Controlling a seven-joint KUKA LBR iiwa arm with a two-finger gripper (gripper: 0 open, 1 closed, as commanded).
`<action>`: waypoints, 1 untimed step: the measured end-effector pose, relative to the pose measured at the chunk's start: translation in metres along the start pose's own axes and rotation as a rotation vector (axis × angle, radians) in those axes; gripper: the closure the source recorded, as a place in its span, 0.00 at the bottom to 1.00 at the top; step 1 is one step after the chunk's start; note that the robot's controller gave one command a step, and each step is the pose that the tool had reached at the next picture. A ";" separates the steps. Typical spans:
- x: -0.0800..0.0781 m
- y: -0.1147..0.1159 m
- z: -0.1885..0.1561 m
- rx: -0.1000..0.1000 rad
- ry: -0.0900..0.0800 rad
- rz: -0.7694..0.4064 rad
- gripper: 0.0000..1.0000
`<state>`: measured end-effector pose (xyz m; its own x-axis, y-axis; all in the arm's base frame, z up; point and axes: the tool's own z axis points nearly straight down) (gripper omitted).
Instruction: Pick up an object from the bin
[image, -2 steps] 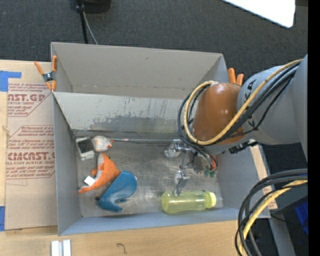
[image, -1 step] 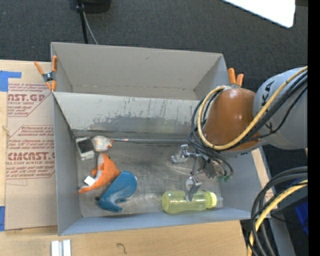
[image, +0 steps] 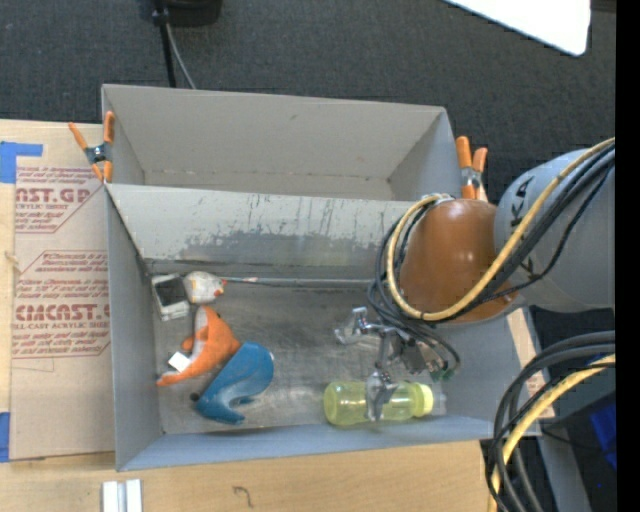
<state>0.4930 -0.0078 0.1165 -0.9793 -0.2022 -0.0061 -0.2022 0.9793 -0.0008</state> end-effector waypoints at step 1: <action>0.000 0.010 0.029 0.000 -0.002 -0.192 0.00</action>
Offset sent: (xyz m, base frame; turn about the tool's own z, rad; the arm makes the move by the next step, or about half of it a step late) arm -0.0089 0.0324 -0.0465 -0.5228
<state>0.4914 0.0023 0.0874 -0.9226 -0.3857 -0.0079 -0.3857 0.9226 -0.0018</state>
